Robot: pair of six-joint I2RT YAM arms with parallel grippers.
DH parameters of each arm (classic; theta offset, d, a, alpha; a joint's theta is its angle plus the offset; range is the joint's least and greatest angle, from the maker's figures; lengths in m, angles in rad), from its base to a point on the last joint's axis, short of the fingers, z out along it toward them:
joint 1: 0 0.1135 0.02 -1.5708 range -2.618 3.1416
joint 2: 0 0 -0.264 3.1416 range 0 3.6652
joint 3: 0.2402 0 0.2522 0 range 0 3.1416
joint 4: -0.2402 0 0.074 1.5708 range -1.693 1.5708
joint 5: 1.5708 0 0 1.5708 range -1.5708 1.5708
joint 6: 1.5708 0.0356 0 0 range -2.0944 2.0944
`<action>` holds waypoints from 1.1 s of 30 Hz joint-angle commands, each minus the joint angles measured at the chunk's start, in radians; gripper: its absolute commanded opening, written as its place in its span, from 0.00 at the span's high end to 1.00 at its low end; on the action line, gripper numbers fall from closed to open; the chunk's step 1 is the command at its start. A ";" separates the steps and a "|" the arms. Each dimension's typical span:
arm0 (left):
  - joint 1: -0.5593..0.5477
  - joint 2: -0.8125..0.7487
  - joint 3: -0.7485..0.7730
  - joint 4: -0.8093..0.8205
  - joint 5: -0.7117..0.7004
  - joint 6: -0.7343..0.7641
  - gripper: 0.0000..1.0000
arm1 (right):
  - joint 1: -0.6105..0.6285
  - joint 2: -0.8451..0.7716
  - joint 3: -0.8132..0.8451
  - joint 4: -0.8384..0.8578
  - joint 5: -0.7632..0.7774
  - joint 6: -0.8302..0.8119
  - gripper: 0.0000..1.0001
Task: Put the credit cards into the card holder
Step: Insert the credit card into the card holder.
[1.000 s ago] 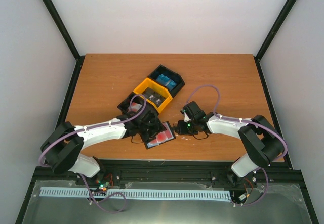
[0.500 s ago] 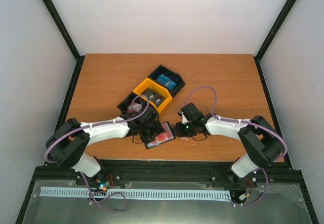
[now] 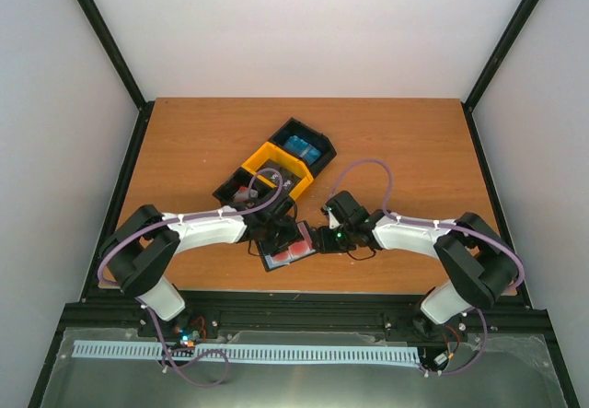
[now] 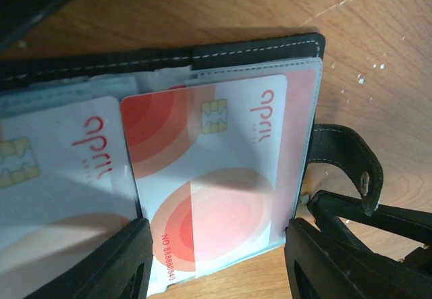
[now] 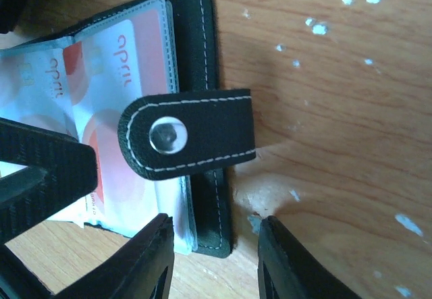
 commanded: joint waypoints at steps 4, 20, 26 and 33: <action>0.000 0.045 0.048 -0.021 -0.026 0.088 0.42 | 0.022 0.058 0.009 -0.036 0.044 0.015 0.65; 0.000 -0.008 0.008 0.156 0.056 0.195 0.47 | 0.024 0.014 -0.005 -0.047 0.105 0.054 0.72; 0.000 -0.042 0.010 0.053 0.004 0.168 0.37 | 0.024 -0.040 0.004 -0.088 0.166 0.064 0.68; 0.000 -0.035 0.008 -0.019 -0.028 0.114 0.28 | 0.025 0.008 0.041 -0.089 0.131 0.026 0.61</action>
